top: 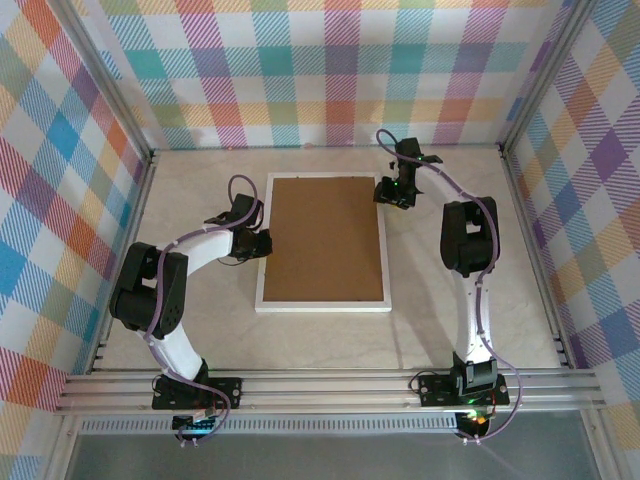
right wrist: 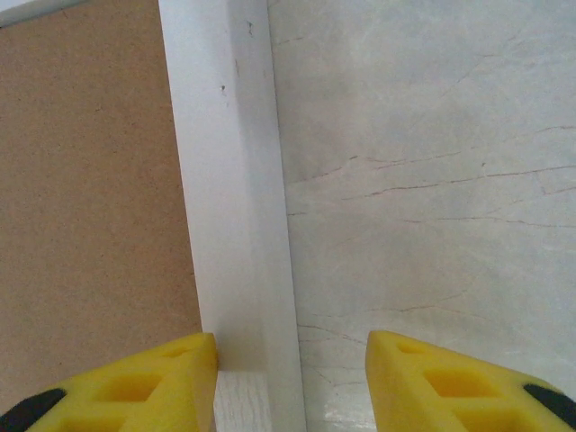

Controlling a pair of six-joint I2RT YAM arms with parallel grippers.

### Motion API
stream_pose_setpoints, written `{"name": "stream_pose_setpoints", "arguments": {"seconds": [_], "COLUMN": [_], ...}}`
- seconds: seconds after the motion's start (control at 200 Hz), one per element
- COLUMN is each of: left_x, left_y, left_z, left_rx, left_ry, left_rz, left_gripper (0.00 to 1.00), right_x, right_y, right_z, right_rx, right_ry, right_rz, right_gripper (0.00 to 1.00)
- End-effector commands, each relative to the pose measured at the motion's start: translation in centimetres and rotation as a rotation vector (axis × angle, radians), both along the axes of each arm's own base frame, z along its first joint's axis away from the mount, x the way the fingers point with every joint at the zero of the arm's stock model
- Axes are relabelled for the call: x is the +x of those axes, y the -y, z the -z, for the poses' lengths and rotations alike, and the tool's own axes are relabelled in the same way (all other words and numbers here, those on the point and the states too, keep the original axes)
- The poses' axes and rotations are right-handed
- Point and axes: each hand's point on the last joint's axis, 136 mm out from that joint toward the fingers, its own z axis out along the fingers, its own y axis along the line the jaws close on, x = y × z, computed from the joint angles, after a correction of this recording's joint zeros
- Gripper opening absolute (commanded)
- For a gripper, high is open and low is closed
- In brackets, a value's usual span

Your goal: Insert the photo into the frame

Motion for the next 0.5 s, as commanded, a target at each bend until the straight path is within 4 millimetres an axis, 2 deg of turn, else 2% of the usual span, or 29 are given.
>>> {"name": "stream_pose_setpoints", "arguments": {"seconds": [0.0, 0.195, 0.495], "left_x": [-2.7, -2.7, -2.3], "left_y": [0.1, 0.3, 0.6], "left_z": [1.8, 1.9, 1.7], "left_rx": [0.024, 0.018, 0.007], "left_ry": [-0.113, -0.117, -0.110], "left_rz": [0.029, 0.031, 0.039], "left_gripper": [0.14, 0.14, 0.14], "right_x": [0.0, -0.8, -4.4], "right_y": [0.3, -0.3, -1.5], "right_z": [0.9, 2.2, 5.2], "right_rx": [-0.009, 0.013, -0.055], "right_ry": [-0.024, -0.079, -0.229], "right_rz": [-0.002, -0.019, -0.043], "right_gripper": [0.48, 0.48, 0.51]}}
